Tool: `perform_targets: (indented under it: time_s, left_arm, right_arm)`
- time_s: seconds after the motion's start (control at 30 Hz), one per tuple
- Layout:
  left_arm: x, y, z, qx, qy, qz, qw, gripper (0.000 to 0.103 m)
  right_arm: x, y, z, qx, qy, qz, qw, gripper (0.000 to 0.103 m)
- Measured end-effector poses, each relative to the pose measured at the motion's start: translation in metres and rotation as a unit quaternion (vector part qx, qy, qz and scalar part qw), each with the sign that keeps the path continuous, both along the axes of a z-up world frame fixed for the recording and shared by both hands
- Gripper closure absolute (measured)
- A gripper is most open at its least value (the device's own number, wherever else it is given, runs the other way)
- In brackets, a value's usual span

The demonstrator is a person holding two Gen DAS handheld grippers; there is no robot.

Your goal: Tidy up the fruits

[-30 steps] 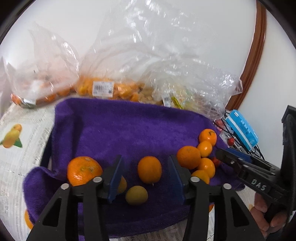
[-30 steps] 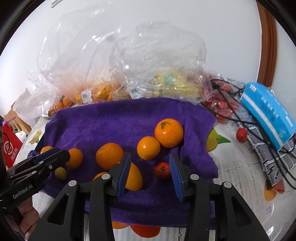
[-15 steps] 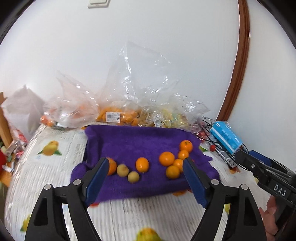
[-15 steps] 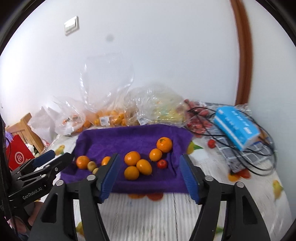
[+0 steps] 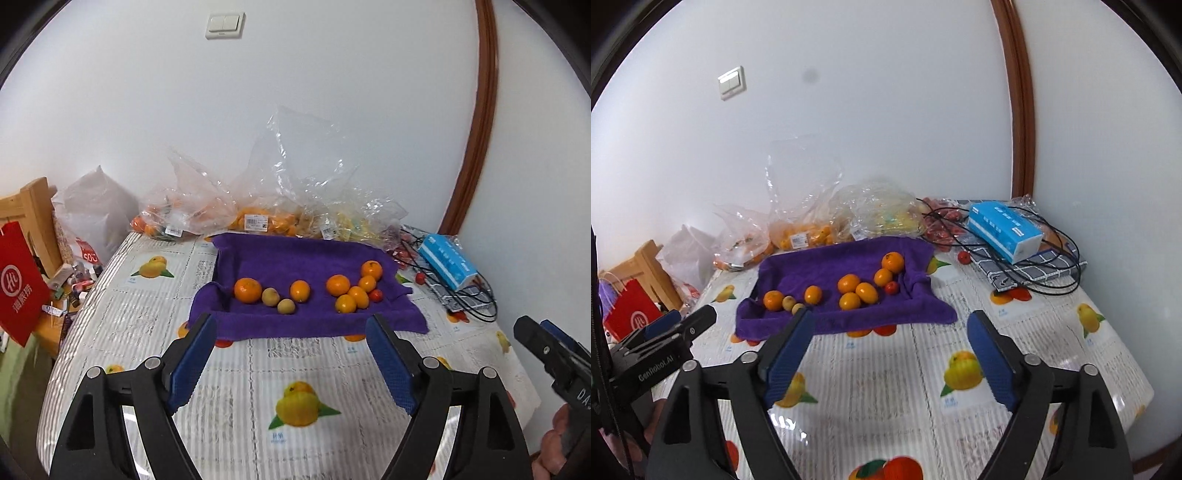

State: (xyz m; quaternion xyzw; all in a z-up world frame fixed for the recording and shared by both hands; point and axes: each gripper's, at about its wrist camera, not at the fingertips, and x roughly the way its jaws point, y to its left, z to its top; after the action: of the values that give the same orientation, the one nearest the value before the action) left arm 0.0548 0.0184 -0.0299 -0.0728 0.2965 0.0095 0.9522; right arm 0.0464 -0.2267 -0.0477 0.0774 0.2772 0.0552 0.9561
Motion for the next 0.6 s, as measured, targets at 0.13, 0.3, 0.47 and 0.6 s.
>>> perform_targets:
  time_s: [0.13,0.3,0.47,0.6]
  left_arm:
    - [-0.015,-0.004,0.006,0.016,-0.005,-0.001,0.9999,0.021]
    - [-0.027,-0.007,0.011,0.016,-0.006,-0.002,0.9998,0.021]
    - [-0.029,-0.010,0.014,0.020,-0.007,-0.003,0.9998,0.021]
    - [-0.033,-0.013,0.017,0.028,-0.010,-0.002,0.9996,0.021]
  right_arm:
    - [-0.020,0.001,0.004,-0.002,-0.016,0.003,1.000,0.005]
    - [-0.030,0.003,0.002,-0.020,-0.003,-0.002,1.000,0.004]
    - [-0.035,0.000,0.000,-0.014,0.001,0.000,1.000,0.004]
    - [-0.038,-0.002,0.000,-0.017,0.003,-0.001,1.000,0.004]
